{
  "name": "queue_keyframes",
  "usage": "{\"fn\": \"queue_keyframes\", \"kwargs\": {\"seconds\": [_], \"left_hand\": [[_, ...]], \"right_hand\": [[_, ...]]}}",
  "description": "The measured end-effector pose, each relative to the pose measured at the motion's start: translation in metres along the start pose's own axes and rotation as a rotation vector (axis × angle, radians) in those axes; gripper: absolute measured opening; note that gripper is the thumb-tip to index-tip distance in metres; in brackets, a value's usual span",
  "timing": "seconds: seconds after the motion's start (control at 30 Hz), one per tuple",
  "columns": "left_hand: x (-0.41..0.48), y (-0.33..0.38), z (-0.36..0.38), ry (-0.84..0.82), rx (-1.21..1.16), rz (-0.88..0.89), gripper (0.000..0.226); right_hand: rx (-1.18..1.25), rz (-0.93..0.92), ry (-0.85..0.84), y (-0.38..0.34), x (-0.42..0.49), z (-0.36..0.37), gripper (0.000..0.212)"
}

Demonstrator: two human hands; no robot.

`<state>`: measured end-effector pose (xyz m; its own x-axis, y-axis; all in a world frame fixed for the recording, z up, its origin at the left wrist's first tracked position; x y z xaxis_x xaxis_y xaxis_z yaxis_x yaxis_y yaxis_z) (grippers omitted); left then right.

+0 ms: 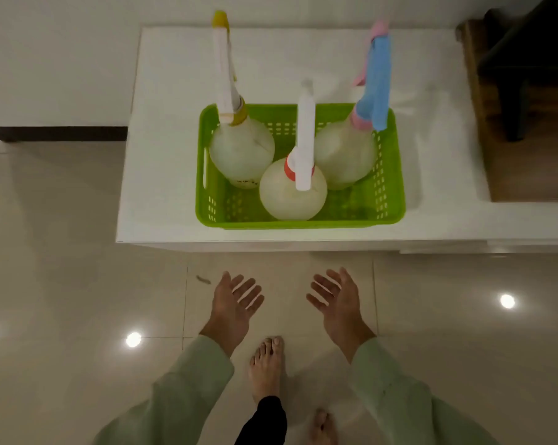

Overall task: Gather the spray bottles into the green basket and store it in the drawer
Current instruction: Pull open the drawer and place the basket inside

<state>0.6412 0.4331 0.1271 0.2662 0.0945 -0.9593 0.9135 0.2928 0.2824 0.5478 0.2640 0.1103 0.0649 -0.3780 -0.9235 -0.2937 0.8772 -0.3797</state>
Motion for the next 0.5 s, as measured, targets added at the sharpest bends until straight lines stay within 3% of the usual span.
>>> {"fn": "queue_keyframes", "kwargs": {"seconds": [0.1,0.27,0.5], "left_hand": [[0.068,-0.004,0.019,0.007,-0.114,-0.042,0.058],[0.148,-0.003,0.050,-0.055,-0.332,-0.139,0.065],[0.161,-0.006,0.058,-0.114,-0.462,-0.117,0.063]], "right_hand": [[0.215,0.090,-0.033,0.010,0.066,0.023,0.043],[0.527,0.203,-0.159,0.007,0.146,0.053,0.072],[0.573,0.182,-0.241,0.017,0.163,0.042,0.076]]}}
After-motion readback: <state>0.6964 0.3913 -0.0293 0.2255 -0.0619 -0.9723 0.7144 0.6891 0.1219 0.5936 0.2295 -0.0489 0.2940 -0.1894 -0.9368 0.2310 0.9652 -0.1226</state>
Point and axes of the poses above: each hand's wrist, its own x-axis towards the middle knuckle, its own z-axis out of the palm, y = z × x, the point moved 1 cm from there along x, towards the middle knuckle, and after that the axes turned 8 degrees about y, right-handed, at the moved point
